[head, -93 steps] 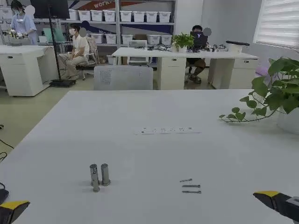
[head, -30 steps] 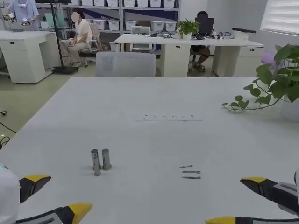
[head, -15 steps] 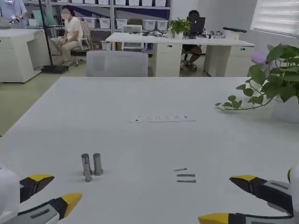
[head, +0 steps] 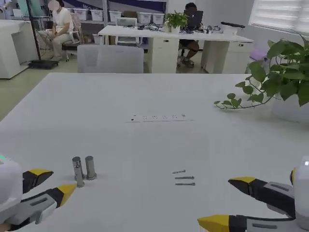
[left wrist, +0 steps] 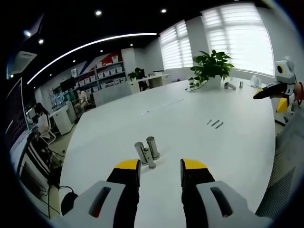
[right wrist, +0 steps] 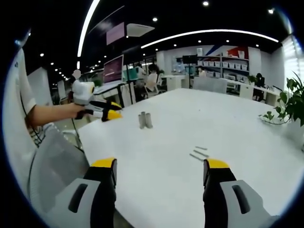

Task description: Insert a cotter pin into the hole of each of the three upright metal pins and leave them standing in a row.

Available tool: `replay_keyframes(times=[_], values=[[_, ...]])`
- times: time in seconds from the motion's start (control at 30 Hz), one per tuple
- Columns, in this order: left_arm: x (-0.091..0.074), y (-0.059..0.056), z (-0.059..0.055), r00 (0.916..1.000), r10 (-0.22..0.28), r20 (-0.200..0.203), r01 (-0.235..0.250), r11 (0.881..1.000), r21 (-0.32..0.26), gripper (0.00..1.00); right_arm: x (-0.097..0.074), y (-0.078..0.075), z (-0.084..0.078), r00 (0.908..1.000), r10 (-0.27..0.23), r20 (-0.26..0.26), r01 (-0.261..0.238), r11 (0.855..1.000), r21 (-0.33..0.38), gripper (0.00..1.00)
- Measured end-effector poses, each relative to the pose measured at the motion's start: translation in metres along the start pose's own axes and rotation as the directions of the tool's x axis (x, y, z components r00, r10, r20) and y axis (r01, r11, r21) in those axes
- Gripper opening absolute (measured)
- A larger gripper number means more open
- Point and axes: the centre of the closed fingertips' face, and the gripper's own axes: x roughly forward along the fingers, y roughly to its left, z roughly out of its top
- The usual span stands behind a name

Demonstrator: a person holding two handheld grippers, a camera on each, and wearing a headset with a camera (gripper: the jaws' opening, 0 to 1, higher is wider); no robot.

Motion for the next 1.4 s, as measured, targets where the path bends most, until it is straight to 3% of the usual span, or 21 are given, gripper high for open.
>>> replay_keyframes(times=[0.1, 0.37, 0.53, 1.07, 1.4], values=[[0.009, 0.002, -0.006, 0.9999, -0.003, -0.014, 0.003, 1.0, -0.024, 0.3, 0.002, 0.001, 0.0, 1.0, 0.004, 0.002, -0.004, 1.0, 0.004, 0.75], [0.031, 0.014, -0.013, 0.9995, 0.007, -0.032, -0.007, 1.0, 0.014, 0.27, 0.005, 0.0, -0.001, 1.0, 0.006, -0.005, -0.006, 1.0, 0.008, 0.74], [0.043, 0.021, -0.014, 0.9996, 0.014, -0.026, -0.015, 1.0, -0.026, 0.26, 0.01, 0.002, -0.004, 0.9998, 0.014, -0.017, -0.014, 1.0, 0.009, 0.73], [0.078, 0.027, -0.027, 0.9982, 0.004, -0.06, -0.005, 1.0, -0.021, 0.2, 0.015, -0.005, -0.011, 0.9993, 0.01, -0.037, -0.009, 0.999, 0.031, 0.71], [0.09, 0.028, -0.033, 0.9972, -0.009, -0.074, 0.007, 1.0, -0.017, 0.15, 0.024, -0.006, -0.011, 0.9992, 0.017, -0.037, -0.016, 0.999, 0.042, 0.71]])
